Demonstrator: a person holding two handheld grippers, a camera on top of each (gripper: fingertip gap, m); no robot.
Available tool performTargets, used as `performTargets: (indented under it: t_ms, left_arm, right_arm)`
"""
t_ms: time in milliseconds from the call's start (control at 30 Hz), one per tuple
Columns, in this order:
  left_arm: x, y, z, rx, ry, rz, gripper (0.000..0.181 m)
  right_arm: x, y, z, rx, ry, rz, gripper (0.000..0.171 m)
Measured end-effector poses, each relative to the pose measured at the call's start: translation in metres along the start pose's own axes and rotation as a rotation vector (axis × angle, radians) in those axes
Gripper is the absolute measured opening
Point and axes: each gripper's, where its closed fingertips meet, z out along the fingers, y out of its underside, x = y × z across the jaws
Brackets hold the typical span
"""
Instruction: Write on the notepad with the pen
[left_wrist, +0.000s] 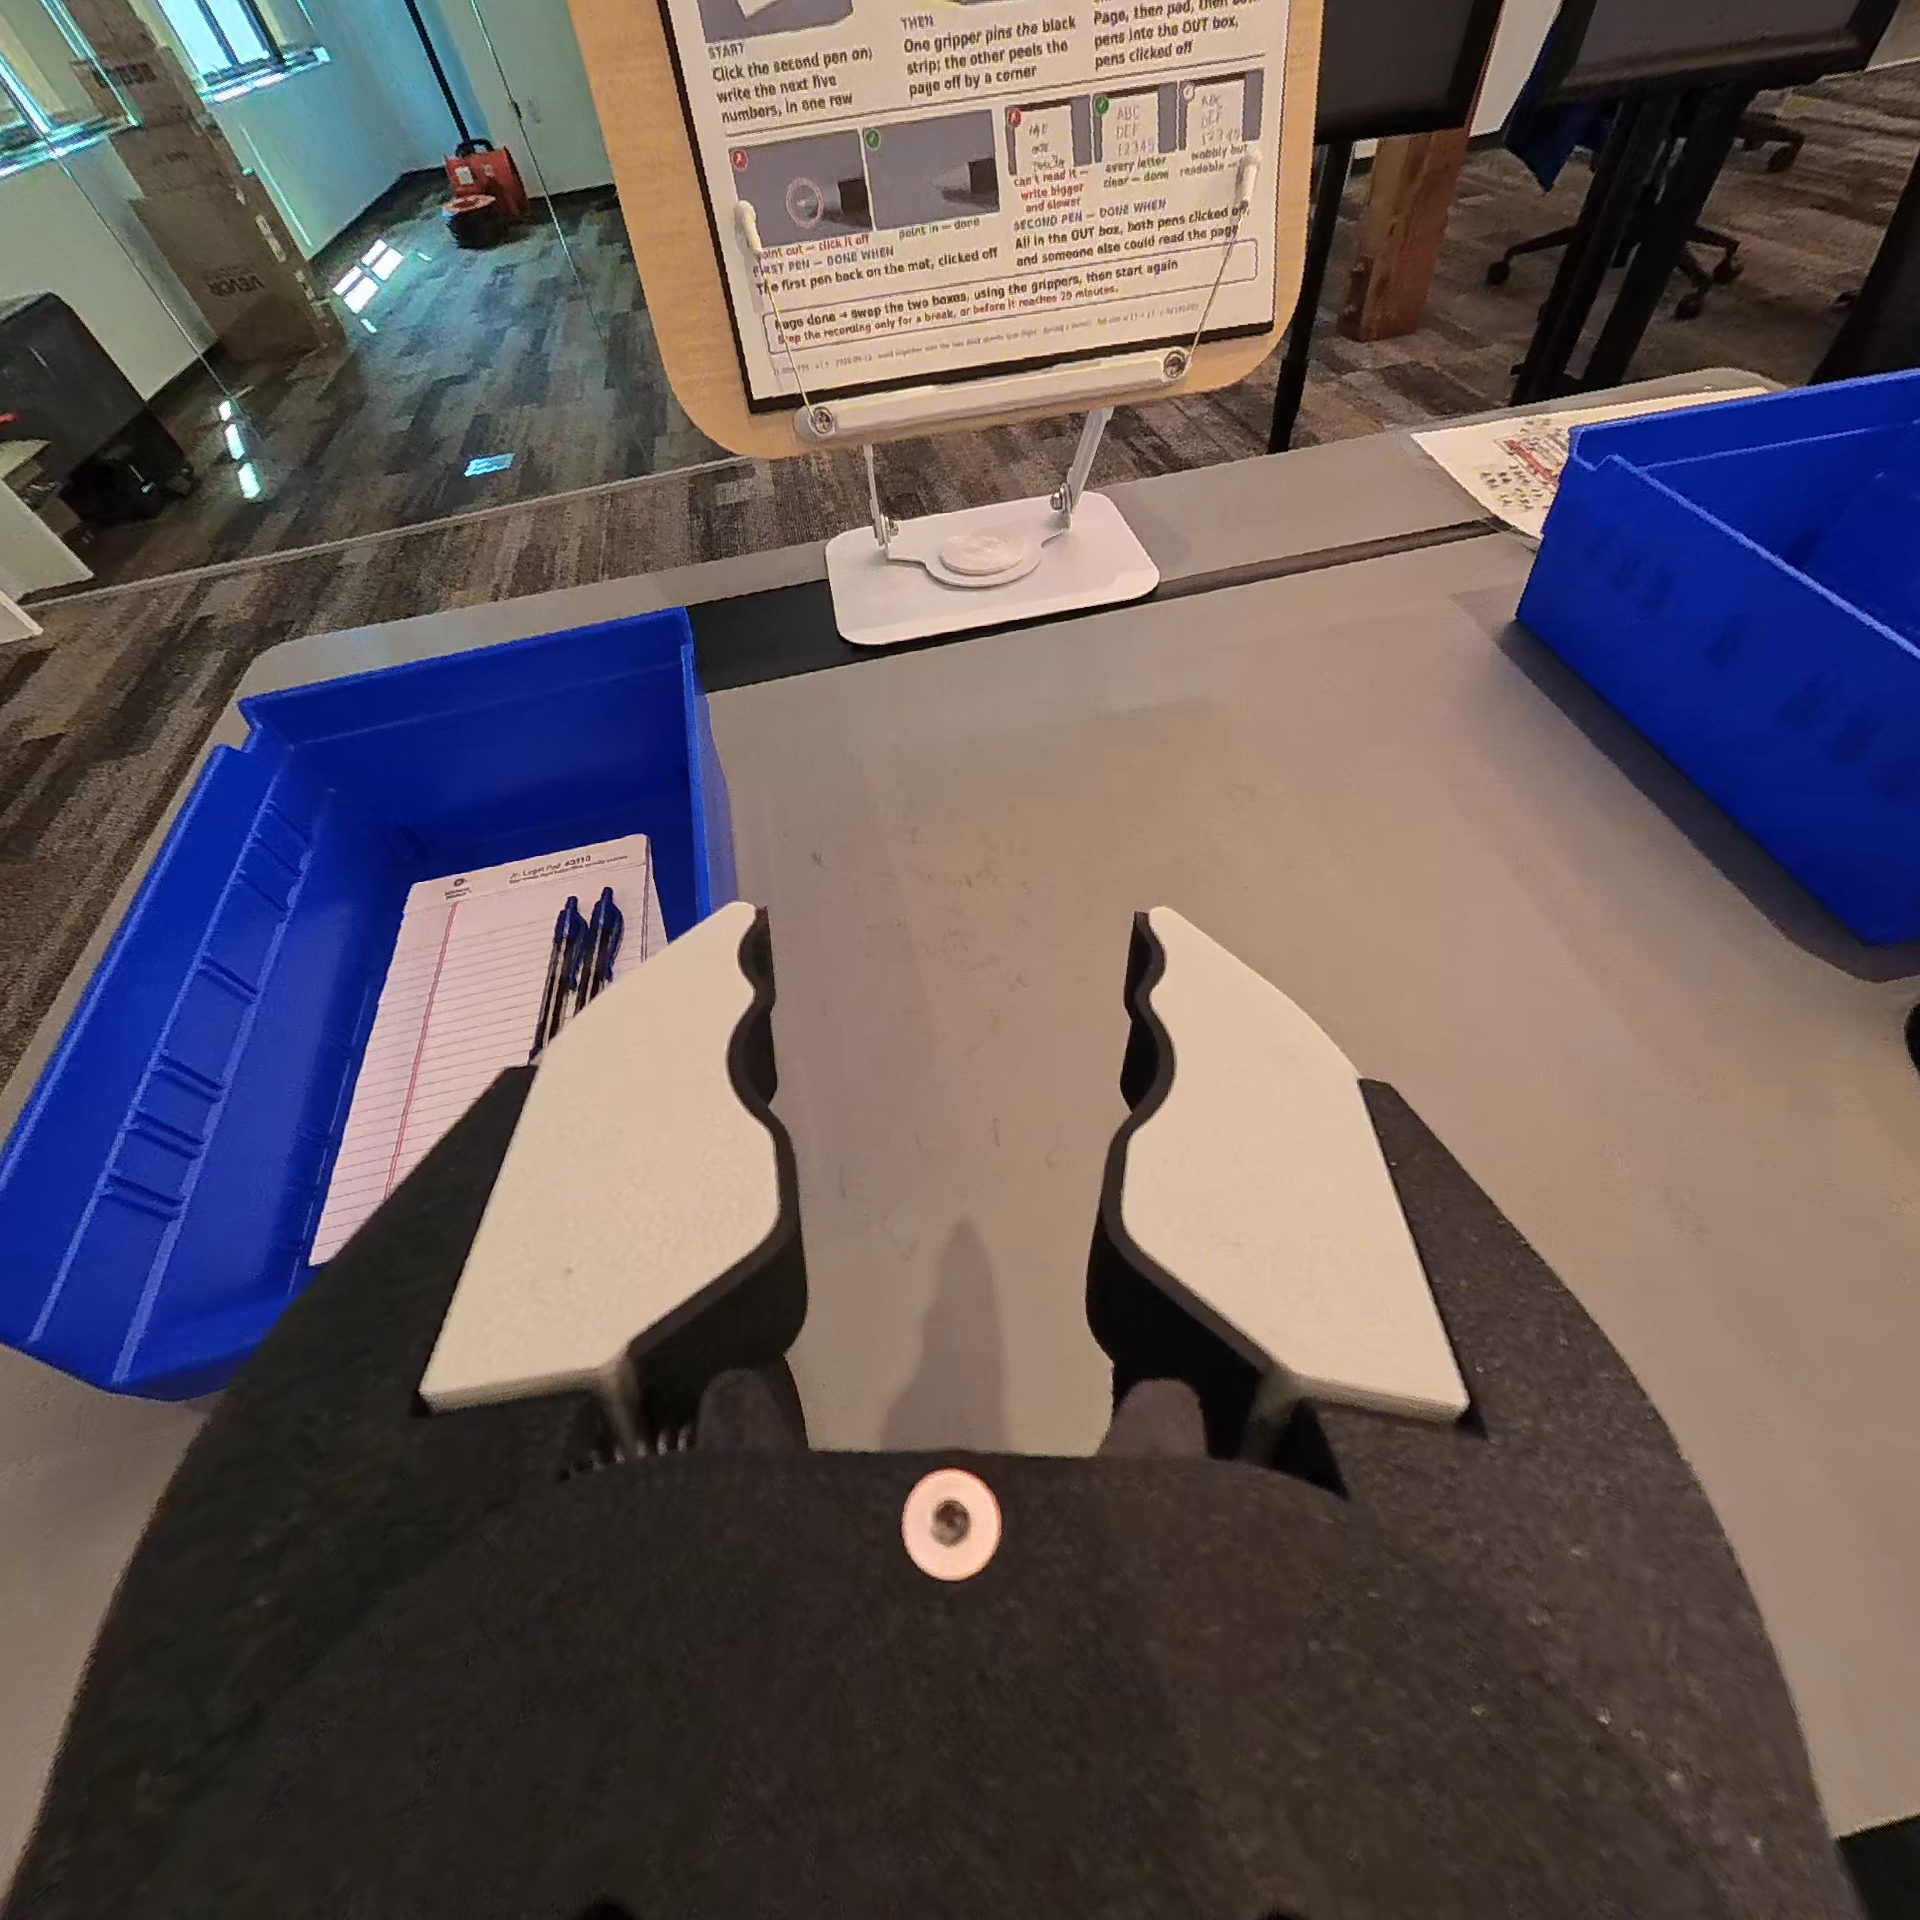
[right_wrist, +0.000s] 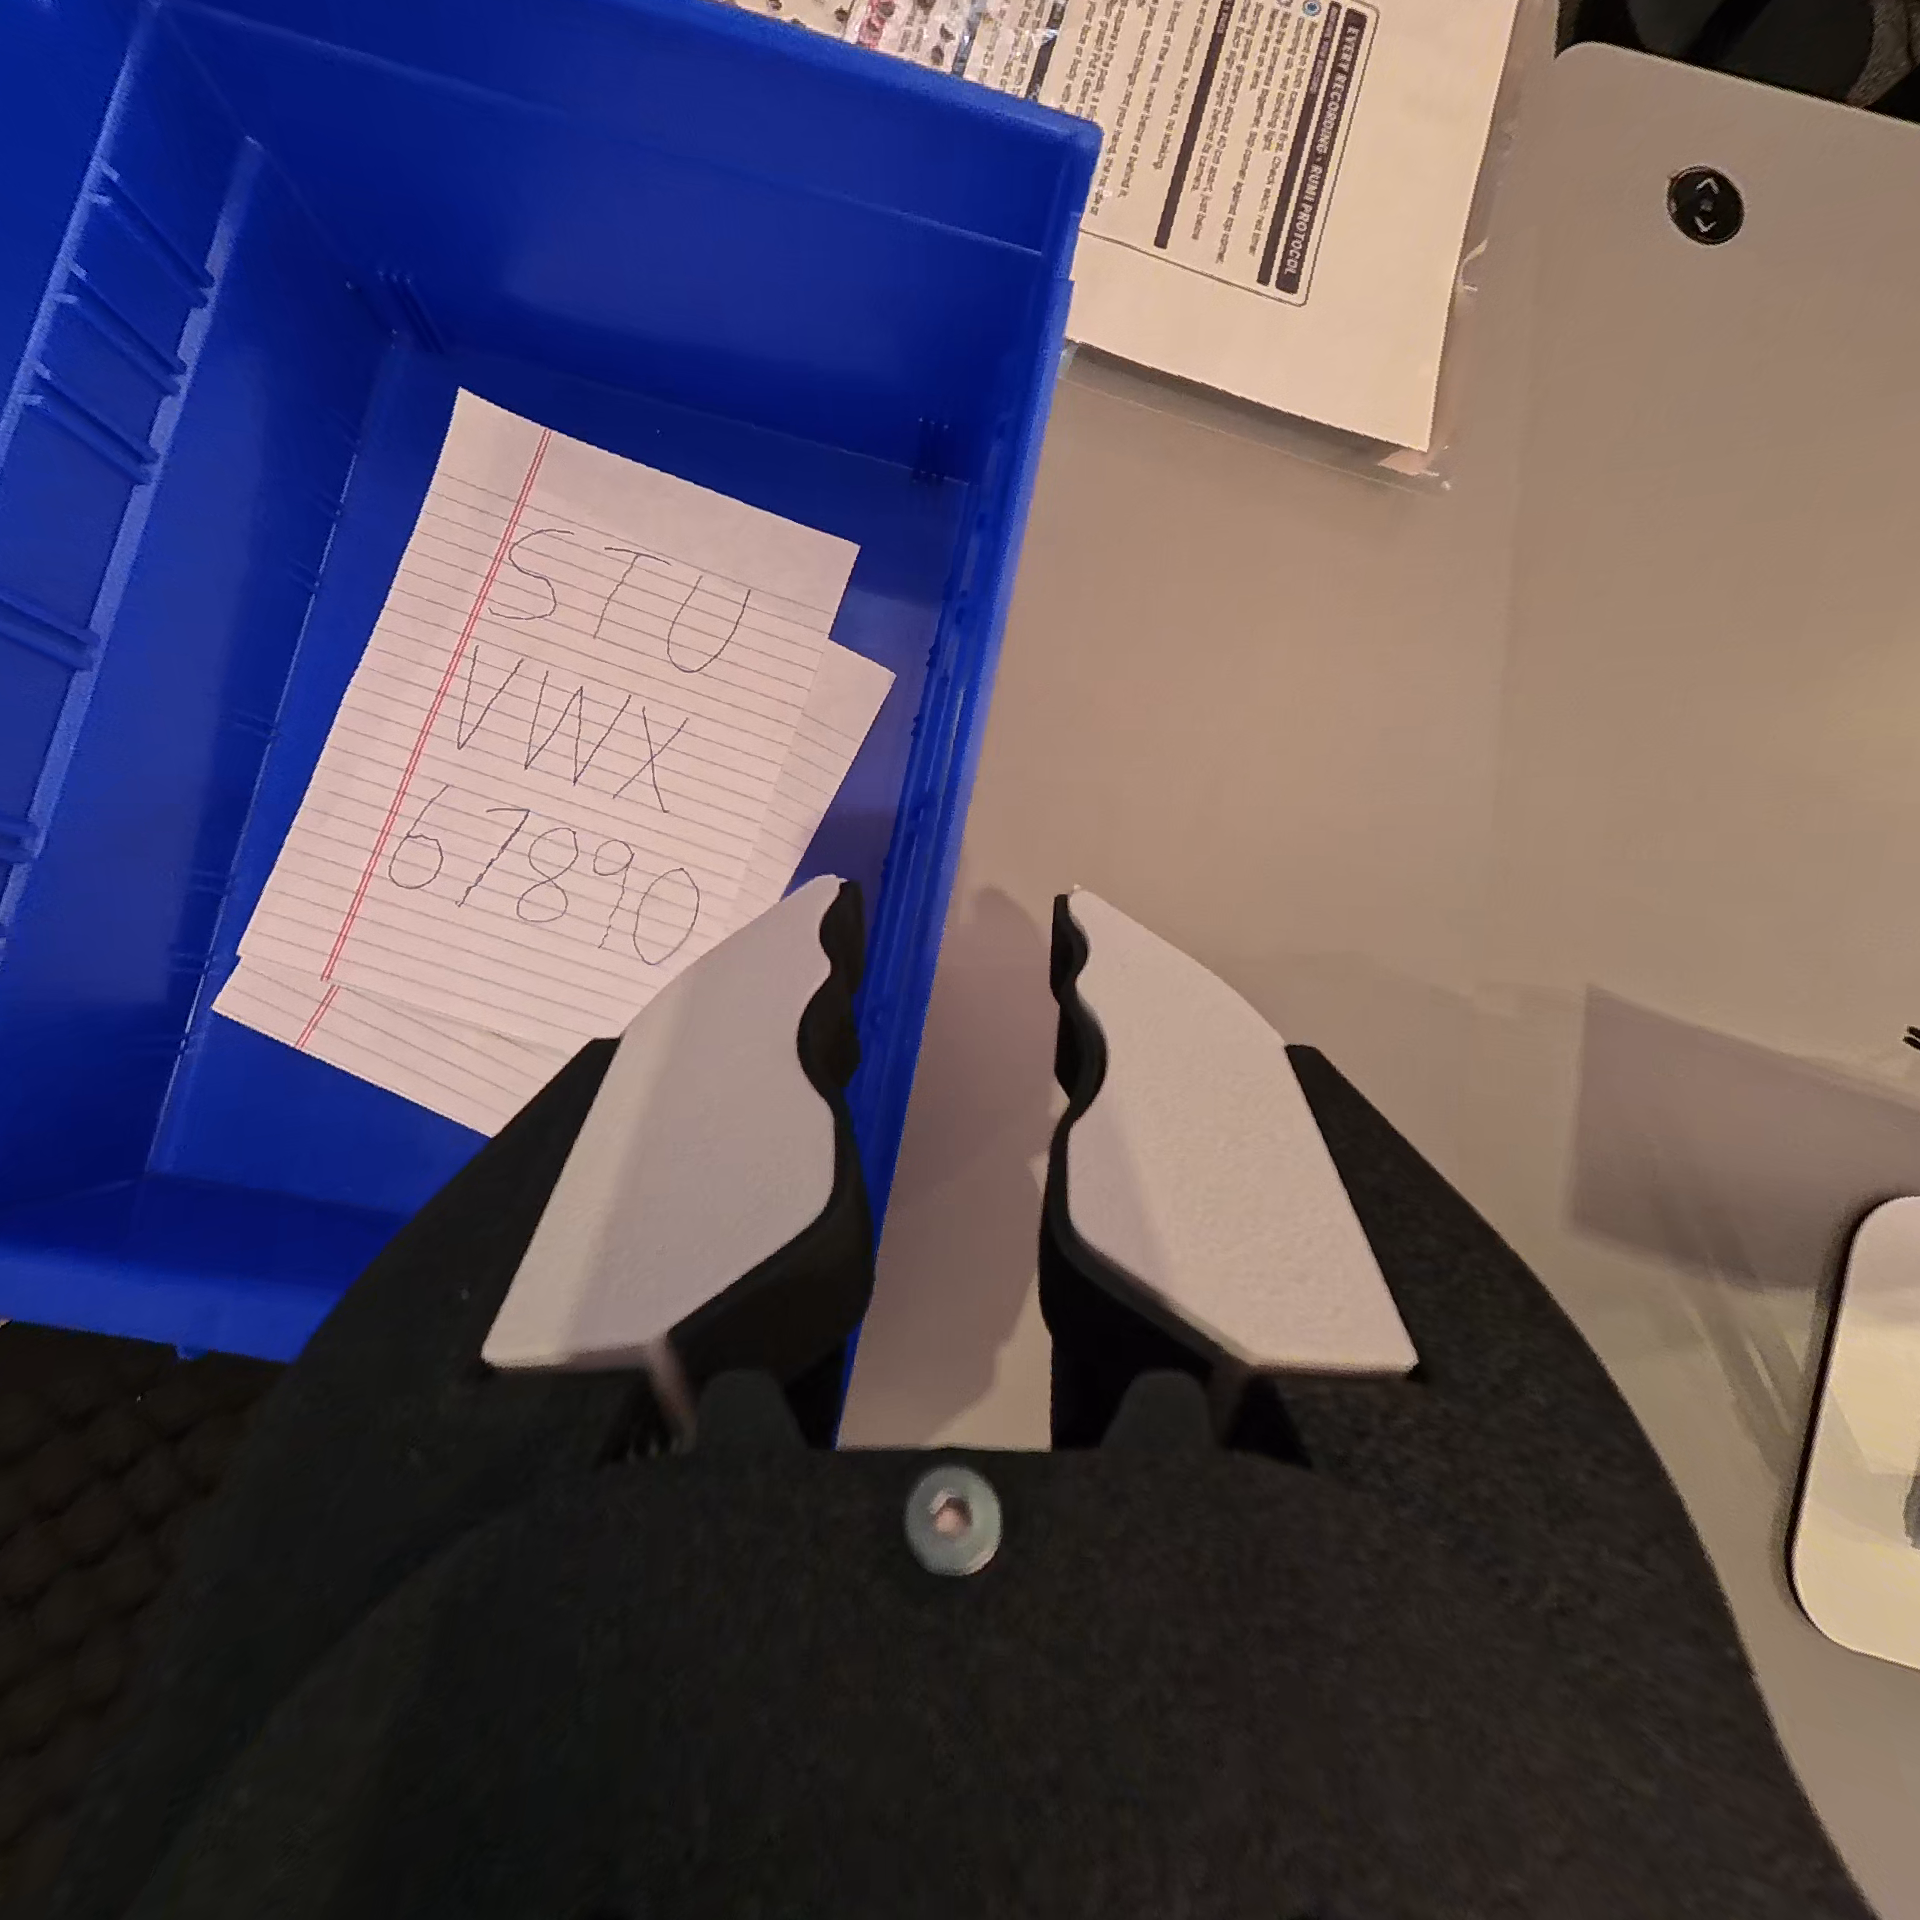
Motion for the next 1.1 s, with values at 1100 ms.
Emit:
performTargets:
  t_ms: [1100]
  left_arm:
    - [-0.016, 0.032, -0.017, -0.033, -0.005, -0.038, 0.067]
  right_arm:
    - [-0.021, -0.006, -0.036, 0.154, -0.067, -0.094, 0.036]
